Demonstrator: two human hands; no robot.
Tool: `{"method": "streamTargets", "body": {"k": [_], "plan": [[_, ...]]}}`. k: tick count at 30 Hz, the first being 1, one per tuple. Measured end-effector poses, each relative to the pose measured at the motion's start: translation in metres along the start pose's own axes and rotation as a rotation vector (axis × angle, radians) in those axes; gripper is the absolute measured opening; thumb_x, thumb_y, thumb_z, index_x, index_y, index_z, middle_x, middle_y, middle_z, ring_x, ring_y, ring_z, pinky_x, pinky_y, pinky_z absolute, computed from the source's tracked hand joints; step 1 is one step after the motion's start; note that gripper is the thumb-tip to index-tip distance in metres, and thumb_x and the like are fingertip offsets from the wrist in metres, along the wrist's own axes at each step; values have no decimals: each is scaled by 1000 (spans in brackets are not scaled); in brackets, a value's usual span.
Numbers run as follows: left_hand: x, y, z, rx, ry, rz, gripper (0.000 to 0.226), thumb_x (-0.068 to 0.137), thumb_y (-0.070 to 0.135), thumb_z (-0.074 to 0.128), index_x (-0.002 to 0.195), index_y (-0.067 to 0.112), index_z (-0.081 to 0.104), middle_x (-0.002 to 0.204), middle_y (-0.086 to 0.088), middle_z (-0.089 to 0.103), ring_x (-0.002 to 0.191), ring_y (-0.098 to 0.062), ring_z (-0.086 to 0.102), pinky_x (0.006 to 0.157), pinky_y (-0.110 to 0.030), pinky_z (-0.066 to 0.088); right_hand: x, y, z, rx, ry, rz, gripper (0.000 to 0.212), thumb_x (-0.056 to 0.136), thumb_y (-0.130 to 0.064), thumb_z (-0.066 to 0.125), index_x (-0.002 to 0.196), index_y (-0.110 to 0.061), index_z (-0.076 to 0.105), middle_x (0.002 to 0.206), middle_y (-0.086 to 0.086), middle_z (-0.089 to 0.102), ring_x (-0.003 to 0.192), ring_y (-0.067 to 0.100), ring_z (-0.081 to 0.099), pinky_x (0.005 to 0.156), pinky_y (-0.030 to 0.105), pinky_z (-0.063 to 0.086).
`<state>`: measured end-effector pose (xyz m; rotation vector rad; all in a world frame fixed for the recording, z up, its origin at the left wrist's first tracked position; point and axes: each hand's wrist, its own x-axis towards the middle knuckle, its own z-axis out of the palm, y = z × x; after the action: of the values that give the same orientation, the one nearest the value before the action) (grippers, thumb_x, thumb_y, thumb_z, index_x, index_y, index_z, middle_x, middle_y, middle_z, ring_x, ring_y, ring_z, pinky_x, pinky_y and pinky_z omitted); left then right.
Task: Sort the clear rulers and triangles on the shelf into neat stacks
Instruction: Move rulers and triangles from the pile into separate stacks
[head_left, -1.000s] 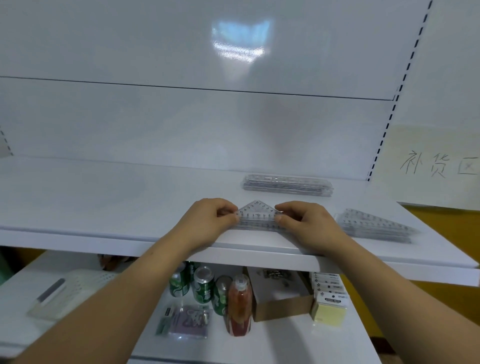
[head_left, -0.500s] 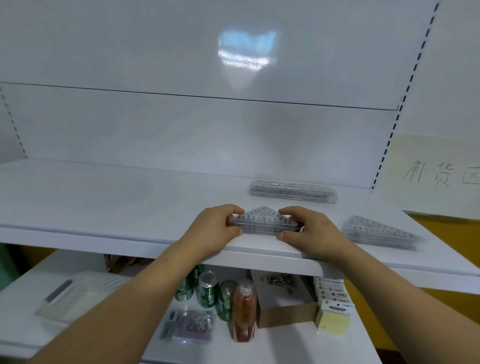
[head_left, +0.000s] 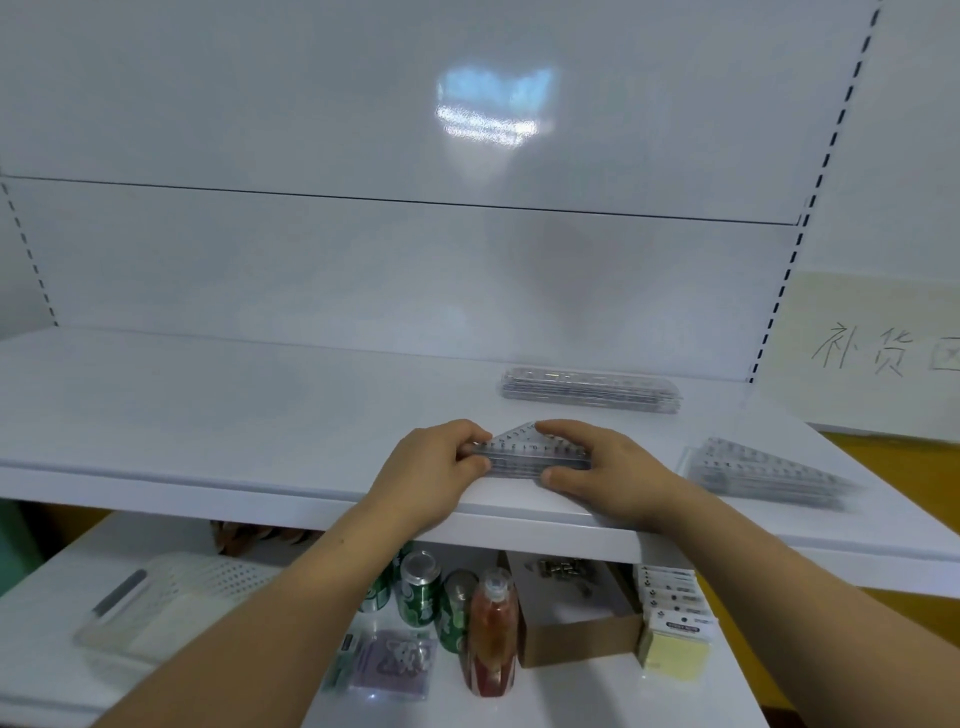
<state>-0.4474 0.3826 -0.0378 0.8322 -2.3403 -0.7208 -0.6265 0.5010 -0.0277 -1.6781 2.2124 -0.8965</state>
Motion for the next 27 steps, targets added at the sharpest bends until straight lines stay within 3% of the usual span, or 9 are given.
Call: {"method": "streamTargets", "body": {"k": [7,12,16,18,22,27], "plan": [[-2,2,0,13,-43,1,42,88,28,62,129,33,53,105,9,59,92,-8,54,82,-21,38,-9,-3,-6,-29,-6,-4,75,78,-40,72,142,-37,34,133,-9,48,117,8,48,91,19,34],[0,4,1,-37,-14,-35,38,85,27,66,123,29,57,90,17,60,85,-6,57,76,-21,42,-19,4,-11,12,83,34,59,82,-30,69,136,-32,44,97,-23,52,84,-1,56,63,4,40],[0,3,2,-41,5,-61,21,83,32,67,103,27,65,87,14,64,79,-5,58,65,-18,42,-16,9,-7,-28,154,58,47,83,-31,68,128,-32,54,104,-10,58,87,3,53,75,13,35],[0,3,2,1,-3,-66,11,84,33,65,92,24,68,85,9,66,77,-10,59,65,-22,44,-17,9,-6,-30,161,55,46,84,-30,68,127,-32,55,104,-10,57,87,3,53,72,11,36],[1,3,2,-6,-8,-71,9,85,34,65,86,25,68,83,6,66,74,-11,59,65,-27,45,-19,9,-6,-6,165,45,45,84,-31,67,127,-31,54,94,-17,56,80,-1,56,61,1,37],[2,3,2,-1,1,-65,13,86,38,62,85,26,68,83,8,67,79,-11,61,69,-30,48,-18,10,-5,-14,197,43,41,85,-35,66,125,-30,57,92,-17,58,81,-1,55,64,2,35]]}}
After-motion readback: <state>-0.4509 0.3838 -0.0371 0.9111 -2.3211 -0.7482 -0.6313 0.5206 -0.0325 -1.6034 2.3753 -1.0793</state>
